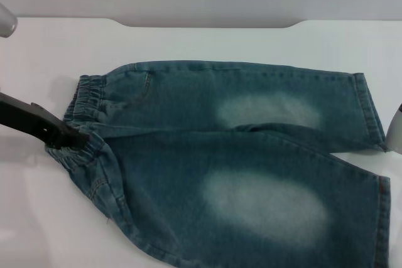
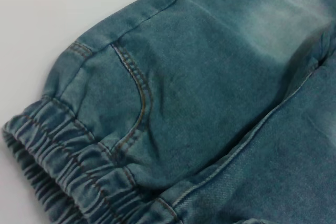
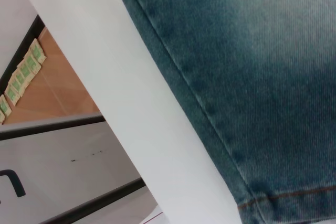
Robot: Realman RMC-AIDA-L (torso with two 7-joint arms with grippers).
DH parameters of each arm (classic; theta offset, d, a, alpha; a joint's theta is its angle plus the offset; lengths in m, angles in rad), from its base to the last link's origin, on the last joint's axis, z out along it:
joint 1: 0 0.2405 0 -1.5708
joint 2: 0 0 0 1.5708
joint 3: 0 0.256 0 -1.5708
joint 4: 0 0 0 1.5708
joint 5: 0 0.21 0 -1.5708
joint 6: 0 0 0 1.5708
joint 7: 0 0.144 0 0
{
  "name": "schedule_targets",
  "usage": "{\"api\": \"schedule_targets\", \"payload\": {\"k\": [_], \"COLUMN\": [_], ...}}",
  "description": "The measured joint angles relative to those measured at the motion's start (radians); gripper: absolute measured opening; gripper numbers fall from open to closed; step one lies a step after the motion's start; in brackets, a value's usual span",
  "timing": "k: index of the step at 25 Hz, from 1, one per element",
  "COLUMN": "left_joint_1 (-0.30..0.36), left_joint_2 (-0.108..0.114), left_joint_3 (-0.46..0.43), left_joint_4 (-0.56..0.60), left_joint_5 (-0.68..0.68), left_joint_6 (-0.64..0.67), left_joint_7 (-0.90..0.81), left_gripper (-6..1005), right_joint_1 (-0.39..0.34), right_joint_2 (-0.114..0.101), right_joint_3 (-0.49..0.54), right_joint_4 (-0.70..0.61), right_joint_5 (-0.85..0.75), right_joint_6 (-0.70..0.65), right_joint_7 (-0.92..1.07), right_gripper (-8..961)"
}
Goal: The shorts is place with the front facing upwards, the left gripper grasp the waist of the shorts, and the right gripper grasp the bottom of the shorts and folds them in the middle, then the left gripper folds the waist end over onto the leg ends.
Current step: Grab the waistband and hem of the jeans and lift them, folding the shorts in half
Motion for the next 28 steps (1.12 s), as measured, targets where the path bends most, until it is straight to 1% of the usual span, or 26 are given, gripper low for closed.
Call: {"api": "schedule_targets", "payload": {"k": [9, 14, 28], "left_joint_1": [0.000, 0.000, -0.003], "left_joint_2": [-0.002, -0.004, -0.004], "left_joint_3": [0.001, 0.002, 0.002], "left_joint_4": [0.001, 0.001, -0.006], "left_joint_5": [0.000, 0.000, 0.000], "left_joint_6": [0.000, 0.000, -0.005], "left_joint_7": [-0.002, -0.003, 0.003], "left_gripper": [42, 42, 41], "right_joint_1": [0.007, 0.007, 0.012], "right_joint_2": [0.002, 0.007, 0.008], "right_joint_3": [-0.022, -0.025, -0.027], "right_joint_4": [0.010, 0.010, 0.041], "right_joint_5": [0.005, 0.006, 0.008], "right_joint_6": [0.000, 0.002, 0.011], "right_joint_7": [0.007, 0.009, 0.009], "right_gripper": [574, 574, 575]}}
